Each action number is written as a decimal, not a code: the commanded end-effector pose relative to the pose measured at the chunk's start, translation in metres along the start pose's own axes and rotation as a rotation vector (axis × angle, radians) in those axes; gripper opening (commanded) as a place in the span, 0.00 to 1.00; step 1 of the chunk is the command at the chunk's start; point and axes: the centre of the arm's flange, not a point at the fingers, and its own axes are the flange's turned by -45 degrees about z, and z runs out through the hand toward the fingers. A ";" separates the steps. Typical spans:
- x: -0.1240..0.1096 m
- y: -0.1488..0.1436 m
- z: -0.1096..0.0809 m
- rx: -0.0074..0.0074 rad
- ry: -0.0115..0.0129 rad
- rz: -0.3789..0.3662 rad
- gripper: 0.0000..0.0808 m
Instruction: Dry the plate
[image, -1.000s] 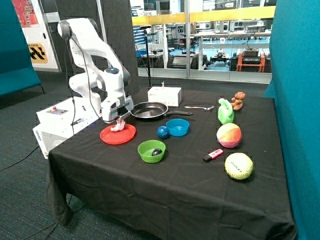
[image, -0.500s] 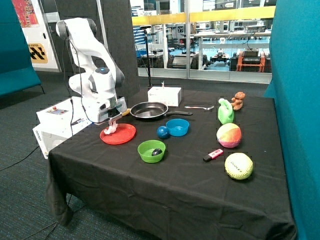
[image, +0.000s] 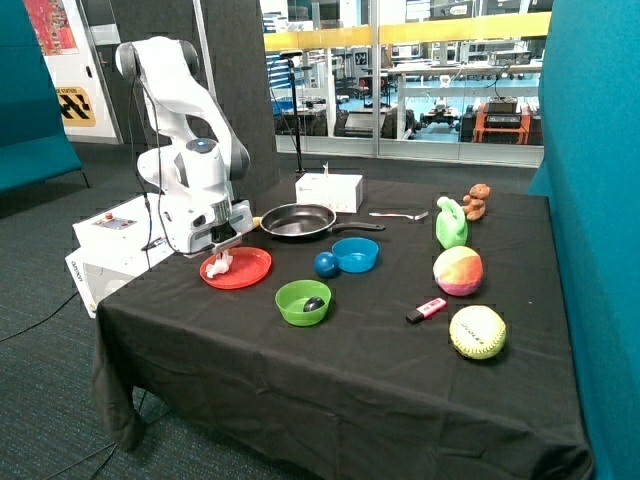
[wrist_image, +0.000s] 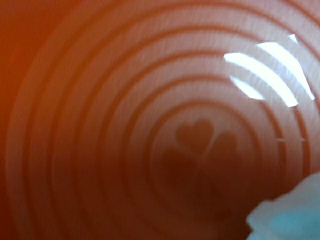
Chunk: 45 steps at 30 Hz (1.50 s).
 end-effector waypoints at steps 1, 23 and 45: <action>0.023 0.005 0.002 0.0046 -0.0070 0.057 0.00; 0.082 -0.013 0.008 0.0049 -0.0068 -0.016 0.00; 0.073 -0.099 0.017 0.0053 -0.0065 -0.133 0.00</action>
